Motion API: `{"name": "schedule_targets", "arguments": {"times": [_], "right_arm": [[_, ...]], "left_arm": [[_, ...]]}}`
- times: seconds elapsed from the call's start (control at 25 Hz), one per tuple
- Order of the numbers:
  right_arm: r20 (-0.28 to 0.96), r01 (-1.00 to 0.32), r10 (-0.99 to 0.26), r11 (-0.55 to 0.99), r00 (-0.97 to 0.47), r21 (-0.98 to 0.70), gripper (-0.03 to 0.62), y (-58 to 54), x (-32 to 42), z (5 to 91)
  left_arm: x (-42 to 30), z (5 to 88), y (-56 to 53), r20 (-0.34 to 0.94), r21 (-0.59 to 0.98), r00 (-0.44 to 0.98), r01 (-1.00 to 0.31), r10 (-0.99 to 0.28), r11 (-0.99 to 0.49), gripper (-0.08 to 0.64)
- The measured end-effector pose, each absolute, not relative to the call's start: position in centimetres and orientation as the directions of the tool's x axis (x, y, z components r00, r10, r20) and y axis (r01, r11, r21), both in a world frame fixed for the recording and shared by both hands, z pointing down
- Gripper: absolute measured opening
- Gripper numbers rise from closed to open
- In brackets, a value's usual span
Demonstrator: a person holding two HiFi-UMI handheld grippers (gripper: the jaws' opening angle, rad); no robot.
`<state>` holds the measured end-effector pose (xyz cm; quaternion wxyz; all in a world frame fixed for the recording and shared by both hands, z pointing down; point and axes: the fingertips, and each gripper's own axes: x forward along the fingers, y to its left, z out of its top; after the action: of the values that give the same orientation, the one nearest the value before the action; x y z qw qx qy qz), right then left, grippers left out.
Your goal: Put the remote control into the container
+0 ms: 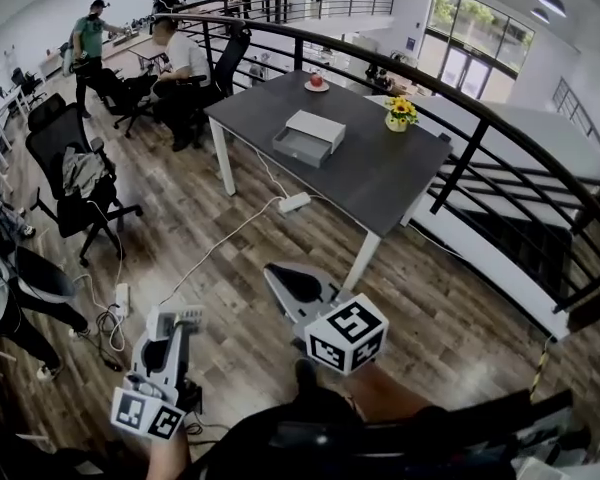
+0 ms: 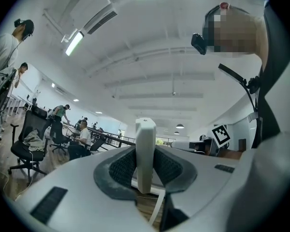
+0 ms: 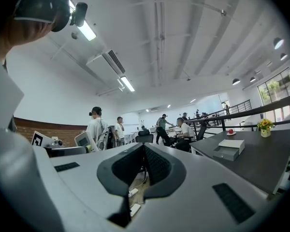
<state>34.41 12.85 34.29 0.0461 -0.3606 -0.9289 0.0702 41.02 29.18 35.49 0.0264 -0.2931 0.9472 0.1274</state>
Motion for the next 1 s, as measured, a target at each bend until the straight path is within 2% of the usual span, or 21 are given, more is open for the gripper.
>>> {"name": "schedule_targets", "arguments": {"times": [0.48, 0.68, 1.0], "right_arm": [[0.026, 0.702, 0.713, 0.696, -0.701, -0.152, 0.002, 9.8, 24.4, 33.7], [0.022, 0.711, 0.722, 0.685, -0.691, -0.157, 0.000, 7.8, 21.2, 33.9], [0.023, 0.707, 0.718, 0.689, -0.695, -0.159, 0.002, 4.1, 16.1, 34.0]], "left_arm": [[30.7, 33.8, 25.2, -0.122, 0.189, -0.859, -0.512, -0.498, 0.838, 0.107], [26.7, 33.4, 23.5, -0.115, 0.192, -0.897, -0.441, -0.426, 0.877, 0.107], [21.5, 33.1, 19.5, -0.110, 0.176, -0.915, -0.402, -0.388, 0.899, 0.107]]}}
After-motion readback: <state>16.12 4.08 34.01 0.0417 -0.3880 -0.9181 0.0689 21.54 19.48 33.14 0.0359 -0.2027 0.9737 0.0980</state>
